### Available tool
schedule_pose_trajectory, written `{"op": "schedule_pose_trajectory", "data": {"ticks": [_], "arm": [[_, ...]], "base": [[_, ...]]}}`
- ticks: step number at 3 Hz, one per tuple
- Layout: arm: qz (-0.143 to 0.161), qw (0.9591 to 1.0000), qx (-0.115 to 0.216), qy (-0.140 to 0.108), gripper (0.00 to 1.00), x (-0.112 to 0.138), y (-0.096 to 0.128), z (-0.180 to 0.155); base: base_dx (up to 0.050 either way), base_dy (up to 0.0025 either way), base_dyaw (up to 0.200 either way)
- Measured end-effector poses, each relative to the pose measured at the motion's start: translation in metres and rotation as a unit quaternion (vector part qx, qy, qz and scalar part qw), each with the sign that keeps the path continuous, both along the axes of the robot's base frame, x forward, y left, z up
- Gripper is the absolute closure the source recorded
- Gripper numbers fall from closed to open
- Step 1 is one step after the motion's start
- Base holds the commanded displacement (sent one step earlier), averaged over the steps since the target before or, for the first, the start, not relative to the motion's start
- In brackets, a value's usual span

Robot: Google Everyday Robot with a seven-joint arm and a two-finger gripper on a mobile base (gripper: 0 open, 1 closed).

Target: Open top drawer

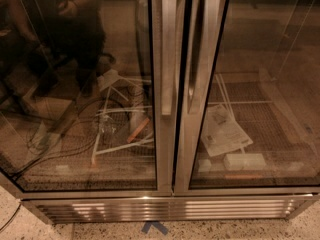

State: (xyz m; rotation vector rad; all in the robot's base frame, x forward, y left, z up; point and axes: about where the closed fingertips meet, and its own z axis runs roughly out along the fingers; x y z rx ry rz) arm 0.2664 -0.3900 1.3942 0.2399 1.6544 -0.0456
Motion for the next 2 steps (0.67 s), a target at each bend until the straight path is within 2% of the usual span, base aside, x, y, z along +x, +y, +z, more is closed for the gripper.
{"op": "schedule_pose_trajectory", "data": {"ticks": [2], "arm": [[0.026,0.998,0.029,0.051,0.0,-0.009,0.024,-0.044]], "base": [[0.0,0.0,0.0]]}}
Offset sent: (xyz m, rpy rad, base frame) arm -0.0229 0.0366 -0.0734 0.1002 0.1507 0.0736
